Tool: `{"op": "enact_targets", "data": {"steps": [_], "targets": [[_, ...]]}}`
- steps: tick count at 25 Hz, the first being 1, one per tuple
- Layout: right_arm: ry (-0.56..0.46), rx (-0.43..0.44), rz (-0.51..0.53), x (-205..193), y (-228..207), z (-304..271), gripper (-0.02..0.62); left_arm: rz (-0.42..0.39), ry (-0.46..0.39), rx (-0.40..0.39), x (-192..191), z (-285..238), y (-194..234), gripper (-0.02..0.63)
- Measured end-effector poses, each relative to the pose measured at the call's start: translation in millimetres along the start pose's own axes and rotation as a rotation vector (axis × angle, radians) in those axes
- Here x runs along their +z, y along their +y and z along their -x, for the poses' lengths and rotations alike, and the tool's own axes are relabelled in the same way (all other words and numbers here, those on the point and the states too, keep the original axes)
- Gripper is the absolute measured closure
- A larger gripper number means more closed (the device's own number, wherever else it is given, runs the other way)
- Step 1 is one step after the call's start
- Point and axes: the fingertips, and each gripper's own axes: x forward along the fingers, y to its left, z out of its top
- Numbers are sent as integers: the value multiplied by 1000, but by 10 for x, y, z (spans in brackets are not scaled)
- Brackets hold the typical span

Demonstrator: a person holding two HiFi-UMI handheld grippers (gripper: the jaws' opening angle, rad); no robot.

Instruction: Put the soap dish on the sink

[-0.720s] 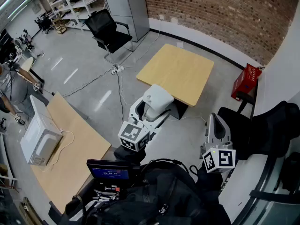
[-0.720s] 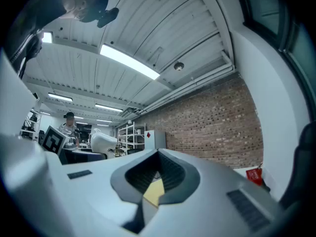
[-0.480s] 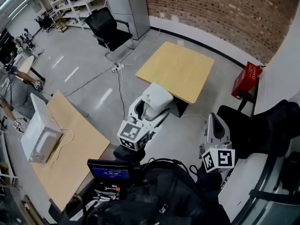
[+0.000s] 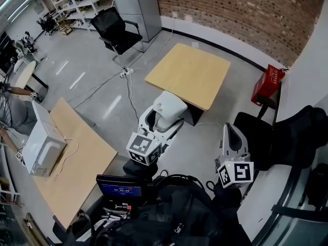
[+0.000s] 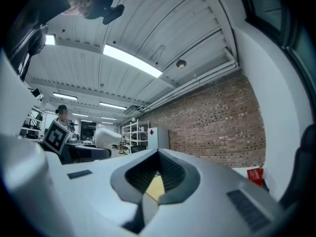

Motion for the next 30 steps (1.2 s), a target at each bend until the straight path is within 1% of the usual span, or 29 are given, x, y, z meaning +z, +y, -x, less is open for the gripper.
{"op": "enact_targets", "data": {"steps": [4, 11, 15, 18, 24, 30], "targets": [[7, 7, -9, -37, 5, -4, 591, 4, 8, -3, -34, -1, -18, 173], [26, 13, -10, -103, 54, -177, 591, 22, 16, -14, -71, -91, 92, 174], [35, 1, 2, -87, 73, -384, 591, 26, 10, -22, -60, -216, 293, 173], [37, -7, 9, -75, 84, -587, 591, 39, 24, -39, -68, -338, 434, 173], [43, -2, -6, -115, 97, -1020, 591, 31, 40, -60, -133, -619, 773, 173], [59, -20, -3, -169, 139, -1407, 591, 31, 60, -88, -182, -804, 1091, 173]]}}
